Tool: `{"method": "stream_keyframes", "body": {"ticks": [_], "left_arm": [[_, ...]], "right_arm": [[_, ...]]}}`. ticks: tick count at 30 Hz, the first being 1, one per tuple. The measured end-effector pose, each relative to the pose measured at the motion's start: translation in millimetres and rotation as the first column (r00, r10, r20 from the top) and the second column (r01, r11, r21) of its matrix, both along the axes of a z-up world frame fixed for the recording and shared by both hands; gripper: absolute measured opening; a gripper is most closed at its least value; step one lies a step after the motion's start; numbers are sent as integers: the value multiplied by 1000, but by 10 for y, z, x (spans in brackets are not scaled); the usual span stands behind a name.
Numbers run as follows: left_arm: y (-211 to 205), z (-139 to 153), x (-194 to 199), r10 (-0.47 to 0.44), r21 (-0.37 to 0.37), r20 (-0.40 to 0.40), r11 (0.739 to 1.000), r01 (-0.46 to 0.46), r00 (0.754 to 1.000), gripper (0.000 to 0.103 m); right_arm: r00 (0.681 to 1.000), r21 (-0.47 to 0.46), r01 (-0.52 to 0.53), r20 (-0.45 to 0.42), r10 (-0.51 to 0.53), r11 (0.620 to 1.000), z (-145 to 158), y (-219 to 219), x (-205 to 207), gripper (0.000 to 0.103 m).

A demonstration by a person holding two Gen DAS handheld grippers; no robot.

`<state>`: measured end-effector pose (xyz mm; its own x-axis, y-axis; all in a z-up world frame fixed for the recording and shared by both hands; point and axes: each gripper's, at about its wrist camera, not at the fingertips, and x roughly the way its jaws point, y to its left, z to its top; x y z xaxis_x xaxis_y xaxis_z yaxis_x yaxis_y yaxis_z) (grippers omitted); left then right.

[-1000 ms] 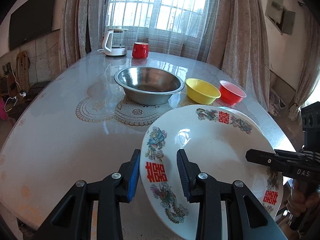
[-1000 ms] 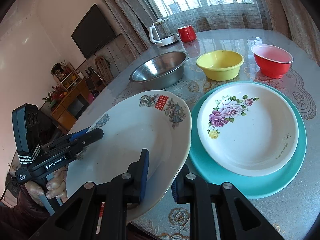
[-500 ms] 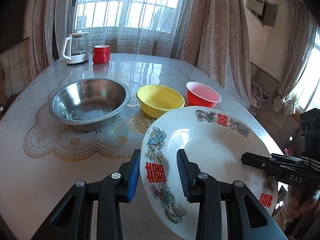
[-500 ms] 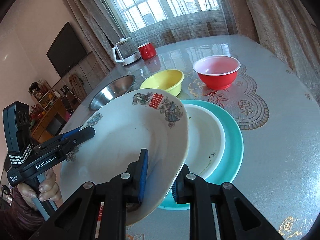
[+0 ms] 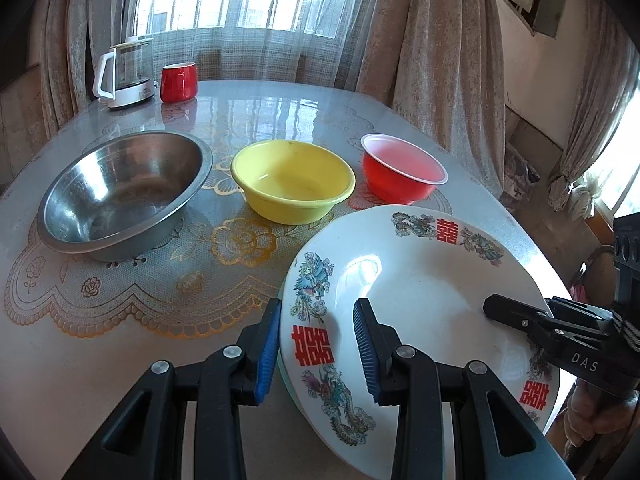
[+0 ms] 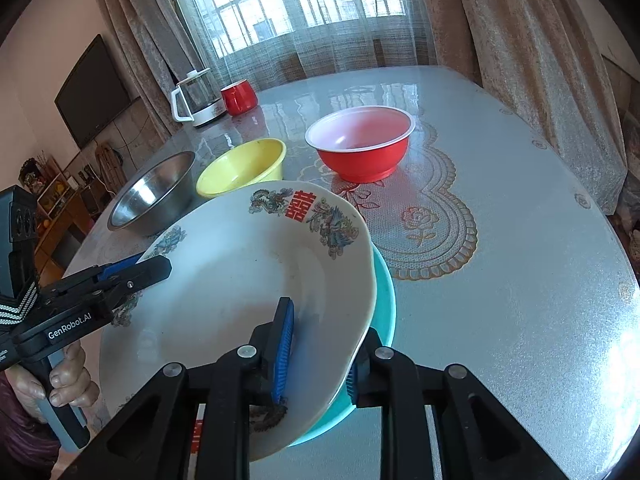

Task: Organize plates and bowls
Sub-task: 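Carry the large bowl and lower it onto the rose-print plate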

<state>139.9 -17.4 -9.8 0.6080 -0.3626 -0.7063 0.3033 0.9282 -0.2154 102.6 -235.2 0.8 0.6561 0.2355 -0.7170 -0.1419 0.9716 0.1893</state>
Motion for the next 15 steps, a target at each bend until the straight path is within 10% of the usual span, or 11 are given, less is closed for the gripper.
{"method": "stream_keyframes", "body": {"ticks": [15], "left_arm": [[-54, -32, -89, 14, 50, 11, 999, -15, 1000, 36]], "right_arm": [[1000, 6, 27, 0, -27, 1000, -77, -34, -23, 27]]}}
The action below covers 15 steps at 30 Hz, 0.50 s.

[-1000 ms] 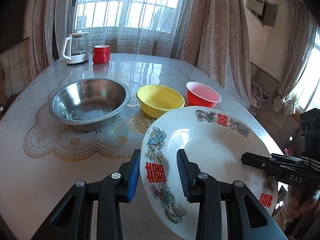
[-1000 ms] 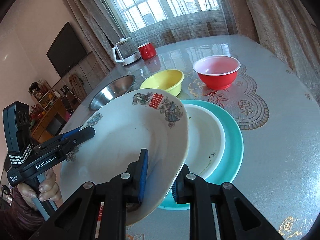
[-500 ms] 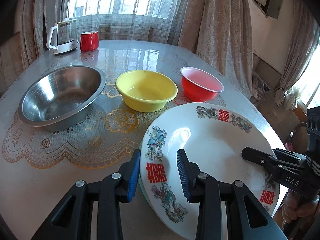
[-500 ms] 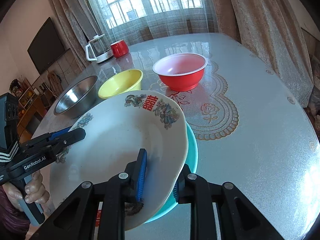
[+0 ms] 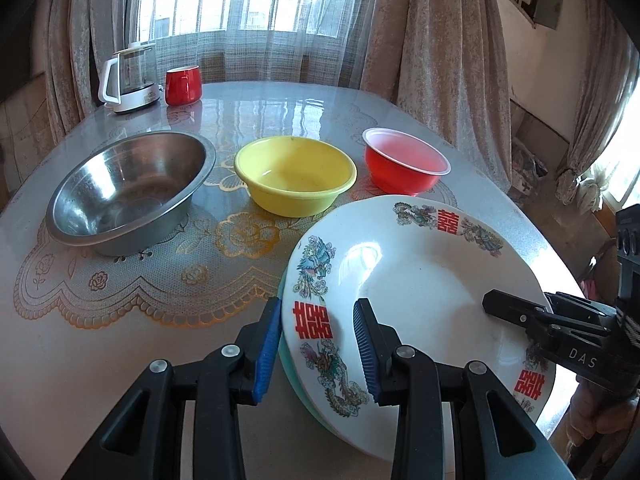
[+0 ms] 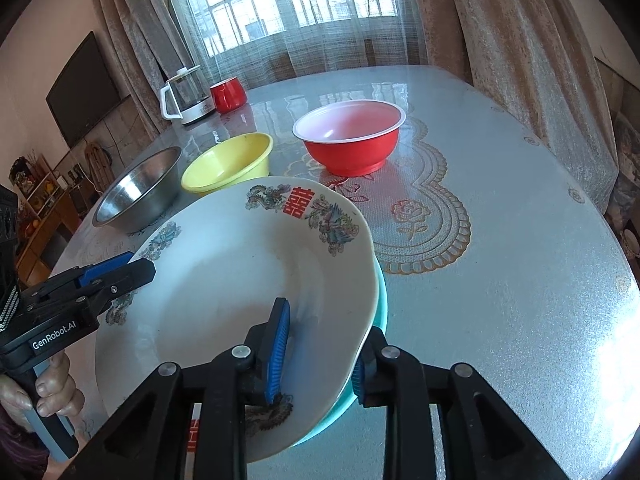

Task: Organize plates and bowls
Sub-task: 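Carry the large bowl and lower it onto the rose-print plate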

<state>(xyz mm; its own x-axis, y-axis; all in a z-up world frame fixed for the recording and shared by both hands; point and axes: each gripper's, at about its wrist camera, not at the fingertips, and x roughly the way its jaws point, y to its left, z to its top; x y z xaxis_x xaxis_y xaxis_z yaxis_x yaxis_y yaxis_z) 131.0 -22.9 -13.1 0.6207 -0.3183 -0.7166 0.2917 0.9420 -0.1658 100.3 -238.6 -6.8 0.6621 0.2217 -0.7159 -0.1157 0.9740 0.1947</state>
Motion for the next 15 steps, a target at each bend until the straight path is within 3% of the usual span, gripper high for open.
{"method": "stream_keyframes", "body": {"ticks": [10, 13, 15], "left_arm": [[6, -24, -141, 6, 4, -3, 1000, -6, 1000, 36], [13, -17, -163, 13, 3, -3, 1000, -13, 1000, 36], [14, -1, -178, 17, 3, 2, 1000, -17, 1000, 36]], "right_arm": [[997, 99, 57, 55, -62, 993, 110, -229, -275, 28], [996, 98, 49, 75, -56, 994, 116, -187, -303, 19], [996, 89, 54, 72, -60, 995, 102, -157, -288, 19]]}}
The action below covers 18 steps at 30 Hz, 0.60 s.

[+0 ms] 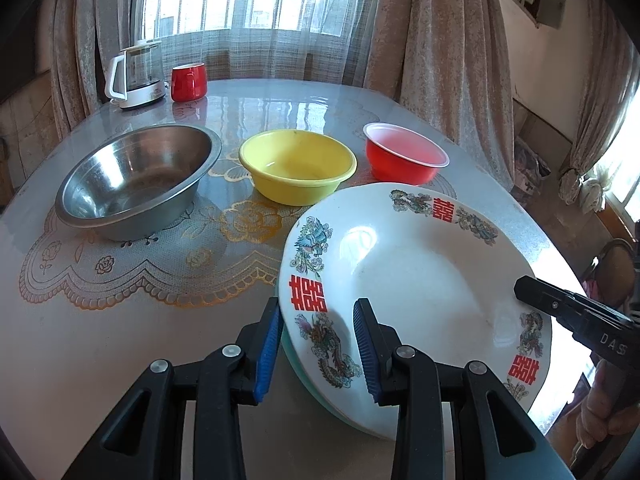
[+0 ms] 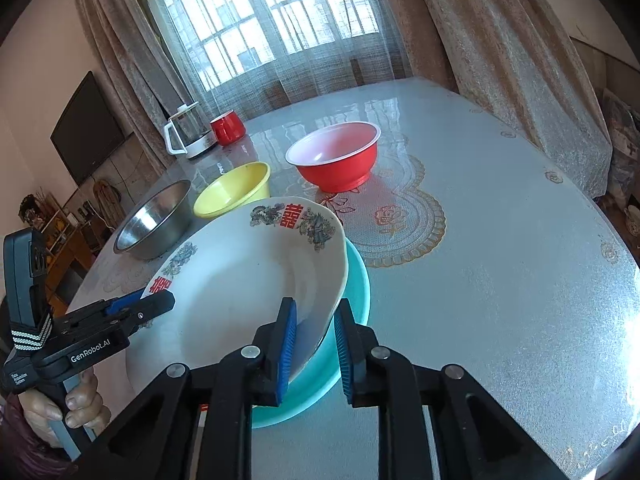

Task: Organize plates and bowls
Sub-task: 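Carry the large bowl and lower it onto the rose-print plate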

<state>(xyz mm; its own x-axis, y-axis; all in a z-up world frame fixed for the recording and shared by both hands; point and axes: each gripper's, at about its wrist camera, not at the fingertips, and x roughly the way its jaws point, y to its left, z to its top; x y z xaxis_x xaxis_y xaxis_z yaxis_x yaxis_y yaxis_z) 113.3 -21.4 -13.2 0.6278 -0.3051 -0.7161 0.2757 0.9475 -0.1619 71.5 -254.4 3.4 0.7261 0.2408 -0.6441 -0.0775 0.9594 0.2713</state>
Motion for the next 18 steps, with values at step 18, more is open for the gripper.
{"method": "stream_keyframes", "body": {"ticks": [18], "left_arm": [[122, 115, -104, 77, 24, 37, 997, -78, 996, 37]], "right_arm": [[999, 36, 25, -30, -24, 999, -53, -11, 6, 22]]}}
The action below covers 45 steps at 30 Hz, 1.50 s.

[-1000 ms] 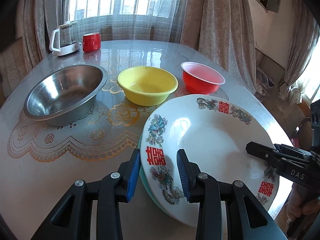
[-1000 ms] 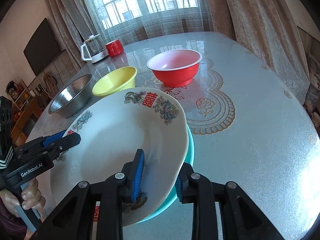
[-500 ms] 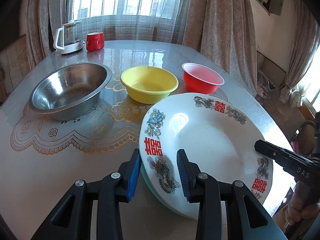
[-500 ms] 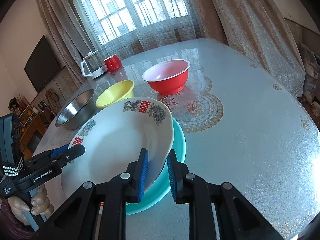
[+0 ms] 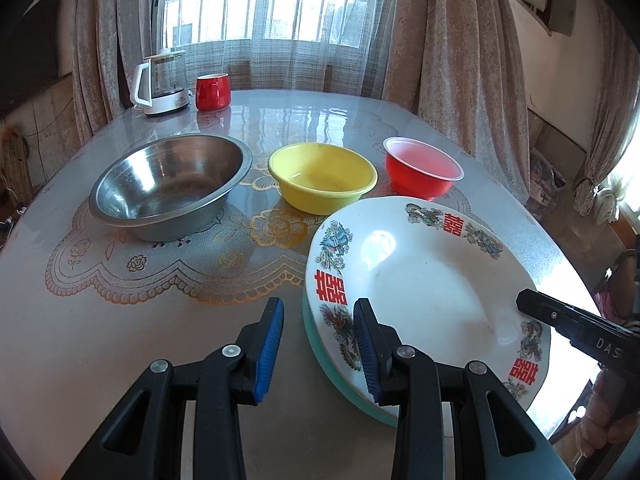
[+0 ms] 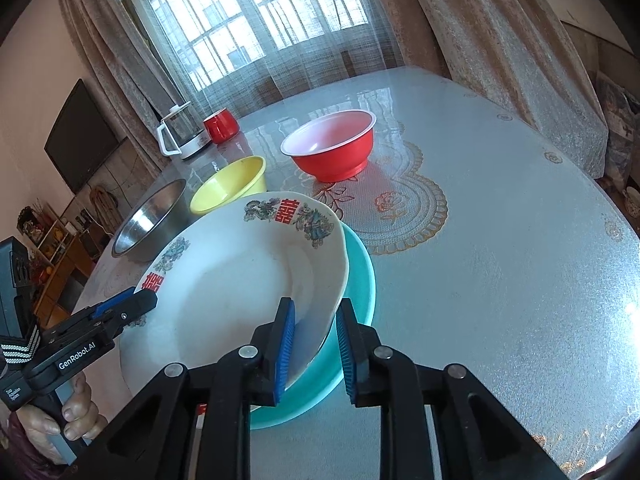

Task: Organize plates and bowls
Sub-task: 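Carry the large bowl and lower it onto the rose-print plate, then open both grippers to release the large bowl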

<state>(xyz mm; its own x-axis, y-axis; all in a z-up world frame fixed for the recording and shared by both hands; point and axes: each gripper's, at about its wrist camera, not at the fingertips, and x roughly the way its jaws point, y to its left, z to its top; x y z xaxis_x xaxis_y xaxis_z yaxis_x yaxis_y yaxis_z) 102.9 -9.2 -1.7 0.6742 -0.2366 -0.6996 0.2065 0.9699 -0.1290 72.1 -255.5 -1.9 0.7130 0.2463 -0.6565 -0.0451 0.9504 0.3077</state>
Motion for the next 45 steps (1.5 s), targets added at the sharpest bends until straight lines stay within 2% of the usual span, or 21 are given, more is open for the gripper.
{"method": "stream_keyframes", "body": {"ticks": [4, 14, 18, 29, 34, 37, 39, 45], "left_arm": [[101, 27, -46, 19, -28, -4, 999, -19, 1000, 44], [274, 77, -232, 63, 17, 35, 998, -64, 997, 47], [403, 89, -287, 85, -2, 36, 996, -85, 996, 49], [728, -21, -364, 156, -19, 5, 988, -156, 988, 51], [852, -81, -399, 185, -23, -9, 982, -185, 983, 51], [919, -113, -411, 203, -26, -26, 979, -204, 979, 51], [962, -125, -435, 217, -28, -31, 976, -218, 976, 51], [1077, -103, -483, 239, -26, -25, 970, -240, 971, 51]], "right_arm": [[1000, -37, 13, -8, -14, 999, 37, 37, -35, 25], [997, -64, 67, 26, -66, 996, 193, 45, -140, 32], [996, -57, 68, 54, -65, 996, 300, 91, -151, 37], [997, -6, -68, 41, 68, 998, 372, 485, -34, 39], [988, -12, -141, 59, 141, 990, 410, 729, -30, 40], [982, -45, -171, 71, 174, 984, 447, 876, -28, 46], [978, -78, -175, 100, 183, 981, 486, 961, -55, 59], [959, -21, -262, 102, 263, 965, 510, 1101, 12, 60]]}}
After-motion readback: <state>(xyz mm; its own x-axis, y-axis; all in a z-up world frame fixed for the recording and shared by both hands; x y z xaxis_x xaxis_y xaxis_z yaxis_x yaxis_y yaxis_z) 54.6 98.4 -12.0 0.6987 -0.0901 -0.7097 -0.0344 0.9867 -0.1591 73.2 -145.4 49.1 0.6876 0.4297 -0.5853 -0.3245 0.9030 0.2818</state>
